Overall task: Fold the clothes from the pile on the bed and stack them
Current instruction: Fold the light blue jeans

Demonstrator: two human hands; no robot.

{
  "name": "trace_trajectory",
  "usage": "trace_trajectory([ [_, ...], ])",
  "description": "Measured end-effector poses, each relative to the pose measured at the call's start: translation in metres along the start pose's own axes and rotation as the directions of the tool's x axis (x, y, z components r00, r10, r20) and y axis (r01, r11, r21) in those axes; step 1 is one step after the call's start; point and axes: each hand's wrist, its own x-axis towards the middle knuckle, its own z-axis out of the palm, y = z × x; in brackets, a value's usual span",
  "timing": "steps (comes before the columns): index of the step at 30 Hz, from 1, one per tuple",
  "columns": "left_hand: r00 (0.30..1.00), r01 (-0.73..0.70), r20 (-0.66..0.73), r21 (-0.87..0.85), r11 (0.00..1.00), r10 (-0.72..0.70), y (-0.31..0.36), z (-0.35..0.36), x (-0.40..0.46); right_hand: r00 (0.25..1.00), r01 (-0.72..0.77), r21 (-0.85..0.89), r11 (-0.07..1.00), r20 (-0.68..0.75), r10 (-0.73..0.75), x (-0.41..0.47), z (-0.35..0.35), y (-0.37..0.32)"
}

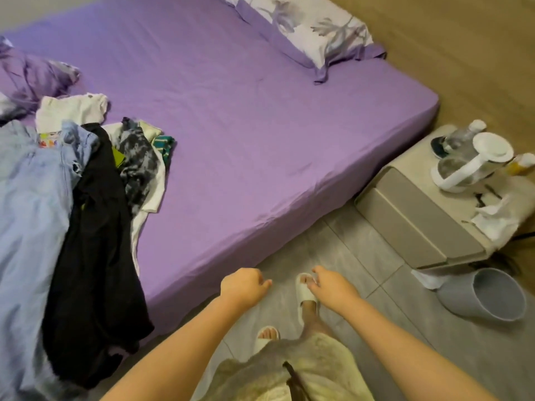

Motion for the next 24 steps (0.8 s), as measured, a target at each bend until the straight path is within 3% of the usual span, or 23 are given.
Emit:
trace_trajectory([
  [12, 0.957, 0.278, -0.031, -0.179, 0.944, -0.288, 0.024, -0.053, 0.076, 0.97, 0.243, -0.174, 0.954, 0.066, -0.234, 0.129, -0.122, -0.009],
  [24, 0.916, 0.374, -0.031, -0.295, 0.879, -0.4, 0.037, -0.098, 0.132, 0.943, 0.331, -0.268, 0.905, 0.134, -0.306, 0.211, -0.186, -0.042],
])
